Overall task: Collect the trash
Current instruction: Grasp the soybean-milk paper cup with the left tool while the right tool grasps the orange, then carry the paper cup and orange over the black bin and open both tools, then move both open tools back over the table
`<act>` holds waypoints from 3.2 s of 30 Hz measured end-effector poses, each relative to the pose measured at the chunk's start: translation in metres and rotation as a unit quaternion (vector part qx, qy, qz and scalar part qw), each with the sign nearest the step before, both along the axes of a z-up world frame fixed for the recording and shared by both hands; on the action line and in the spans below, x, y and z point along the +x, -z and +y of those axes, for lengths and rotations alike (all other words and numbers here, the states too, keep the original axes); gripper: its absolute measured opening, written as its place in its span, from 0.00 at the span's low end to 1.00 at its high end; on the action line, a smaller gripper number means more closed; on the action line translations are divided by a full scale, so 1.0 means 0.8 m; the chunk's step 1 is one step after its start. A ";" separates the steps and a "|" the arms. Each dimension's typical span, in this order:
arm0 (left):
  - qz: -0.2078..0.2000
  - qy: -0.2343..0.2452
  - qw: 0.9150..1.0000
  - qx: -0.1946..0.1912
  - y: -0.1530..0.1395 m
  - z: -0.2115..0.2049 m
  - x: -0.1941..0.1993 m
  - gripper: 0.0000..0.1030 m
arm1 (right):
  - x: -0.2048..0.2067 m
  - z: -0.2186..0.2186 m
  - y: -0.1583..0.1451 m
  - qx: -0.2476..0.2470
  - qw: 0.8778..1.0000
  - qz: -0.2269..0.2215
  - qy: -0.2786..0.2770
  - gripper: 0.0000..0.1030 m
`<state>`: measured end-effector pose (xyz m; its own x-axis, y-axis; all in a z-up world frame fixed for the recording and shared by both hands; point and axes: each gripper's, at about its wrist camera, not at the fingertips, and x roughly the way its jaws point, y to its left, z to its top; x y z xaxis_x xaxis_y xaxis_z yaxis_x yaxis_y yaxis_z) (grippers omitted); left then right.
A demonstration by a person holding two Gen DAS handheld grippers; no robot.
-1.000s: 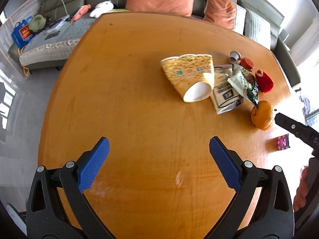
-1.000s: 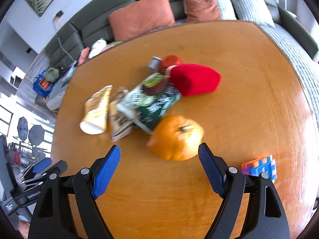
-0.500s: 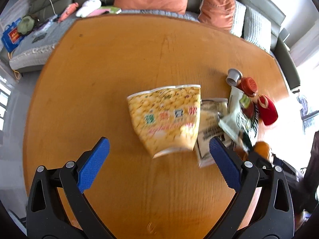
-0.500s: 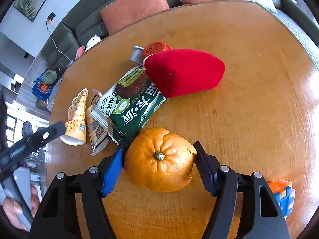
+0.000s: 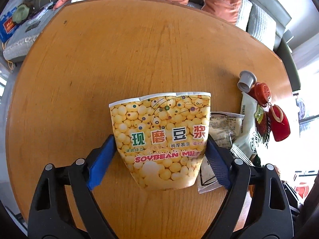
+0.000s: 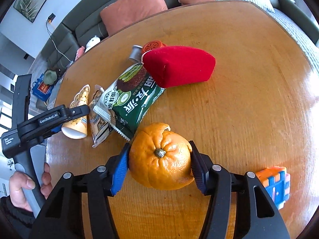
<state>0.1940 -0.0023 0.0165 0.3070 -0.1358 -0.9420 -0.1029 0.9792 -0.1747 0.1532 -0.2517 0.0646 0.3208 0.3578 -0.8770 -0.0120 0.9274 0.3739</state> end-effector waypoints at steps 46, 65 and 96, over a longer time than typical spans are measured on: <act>-0.034 -0.300 0.953 0.002 -0.020 0.476 -0.457 0.82 | -0.226 0.555 -0.081 0.037 0.911 -0.012 -0.412 0.56; -0.008 -0.396 0.918 0.028 -0.005 0.577 -0.514 0.95 | -0.265 0.681 -0.078 0.004 0.876 -0.039 -0.480 0.77; -0.062 -0.202 0.977 0.015 -0.070 0.355 -0.348 0.95 | -0.170 0.417 -0.107 0.016 0.955 -0.066 -0.290 0.77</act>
<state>-0.0847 0.2817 0.0725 0.4423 0.0477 -0.8956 -0.4620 0.8680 -0.1819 0.0172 0.0821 0.1503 0.1685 0.5352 -0.8278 -0.5690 0.7385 0.3617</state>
